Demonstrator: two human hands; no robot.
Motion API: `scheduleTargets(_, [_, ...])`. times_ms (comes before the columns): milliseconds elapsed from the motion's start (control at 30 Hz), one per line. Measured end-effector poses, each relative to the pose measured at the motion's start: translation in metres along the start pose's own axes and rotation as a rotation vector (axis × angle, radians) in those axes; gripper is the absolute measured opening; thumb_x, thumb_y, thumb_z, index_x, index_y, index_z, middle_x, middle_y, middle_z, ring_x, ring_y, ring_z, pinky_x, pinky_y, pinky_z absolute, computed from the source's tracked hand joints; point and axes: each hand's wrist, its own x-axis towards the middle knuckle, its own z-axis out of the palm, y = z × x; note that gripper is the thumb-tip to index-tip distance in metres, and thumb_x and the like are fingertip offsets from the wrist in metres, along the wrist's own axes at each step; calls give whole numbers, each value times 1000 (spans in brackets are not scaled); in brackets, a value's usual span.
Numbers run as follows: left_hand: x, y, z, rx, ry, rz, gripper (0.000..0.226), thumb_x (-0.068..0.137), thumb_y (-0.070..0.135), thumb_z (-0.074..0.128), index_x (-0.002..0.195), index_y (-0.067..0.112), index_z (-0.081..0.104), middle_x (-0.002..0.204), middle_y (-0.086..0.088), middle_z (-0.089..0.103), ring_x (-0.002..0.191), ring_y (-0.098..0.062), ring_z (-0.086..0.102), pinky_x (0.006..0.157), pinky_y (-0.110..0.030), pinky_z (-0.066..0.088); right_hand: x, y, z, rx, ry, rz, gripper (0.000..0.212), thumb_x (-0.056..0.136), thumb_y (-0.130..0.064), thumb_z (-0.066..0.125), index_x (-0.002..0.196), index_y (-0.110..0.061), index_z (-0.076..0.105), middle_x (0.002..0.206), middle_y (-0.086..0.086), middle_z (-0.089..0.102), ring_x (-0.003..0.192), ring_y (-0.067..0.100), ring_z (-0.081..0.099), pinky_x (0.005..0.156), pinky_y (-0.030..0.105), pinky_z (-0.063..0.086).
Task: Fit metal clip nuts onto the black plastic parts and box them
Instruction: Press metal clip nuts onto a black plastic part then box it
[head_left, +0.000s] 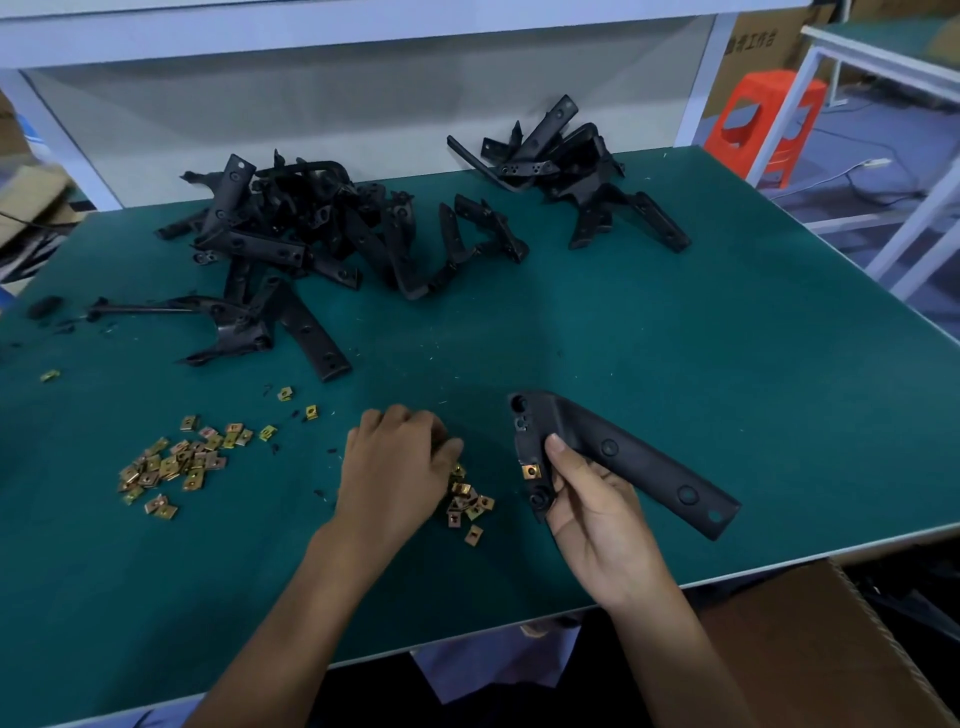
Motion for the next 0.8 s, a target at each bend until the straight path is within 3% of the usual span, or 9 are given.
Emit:
scheduleTargets(133, [4, 6, 2, -81, -74, -41, 16, 94, 39, 62, 100, 25, 67, 108, 1, 59, 109, -26, 46, 93, -37, 40, 0, -1, 2, 17, 2, 6, 40, 90, -10, 68, 128, 3, 65, 132, 27, 64, 127, 37, 61, 113, 50, 43])
scheduleTargets(233, [5, 7, 2, -142, -24, -19, 9, 96, 33, 62, 99, 25, 63, 104, 5, 61, 105, -22, 48, 88, -35, 41, -1, 0, 2, 28, 6, 13, 43, 92, -10, 67, 131, 5, 62, 133, 28, 62, 129, 39, 58, 114, 52, 42])
scheduleTargets(333, [2, 10, -2, -406, 24, -25, 7, 95, 35, 65, 96, 35, 58, 91, 18, 64, 88, -2, 58, 70, -14, 41, -1, -1, 3, 51, 24, 34, 48, 89, -10, 68, 133, 7, 59, 133, 29, 62, 130, 41, 56, 115, 55, 40])
scheduleTargets(400, [-1, 17, -6, -655, -24, -55, 6, 92, 36, 69, 95, 40, 64, 87, 19, 70, 84, 5, 63, 65, -6, 44, -1, -3, 3, 63, 43, 46, 53, 85, -11, 70, 134, 7, 58, 132, 30, 62, 131, 41, 55, 117, 56, 36])
scheduleTargets(533, [-12, 33, -7, -1071, -96, -123, 8, 90, 24, 74, 89, 31, 78, 87, 13, 76, 80, 1, 69, 69, -13, 51, -2, -4, 4, 59, 38, 71, 54, 86, -12, 69, 135, 8, 57, 134, 32, 59, 134, 44, 51, 118, 58, 33])
scheduleTargets(667, [-17, 41, -9, -1490, -223, -353, 8, 93, 9, 67, 98, 14, 72, 88, -3, 77, 80, -12, 71, 64, -20, 55, -3, -6, 3, 46, 24, 80, 51, 90, -14, 66, 135, 7, 57, 134, 31, 60, 134, 45, 51, 119, 60, 31])
scheduleTargets(800, [-20, 48, -12, -1619, -299, -377, 16, 96, 7, 60, 110, 8, 67, 94, -6, 77, 83, -14, 74, 63, -19, 56, -3, -5, 2, 32, 11, 67, 48, 92, -14, 67, 134, 7, 59, 133, 30, 62, 133, 44, 52, 118, 58, 34])
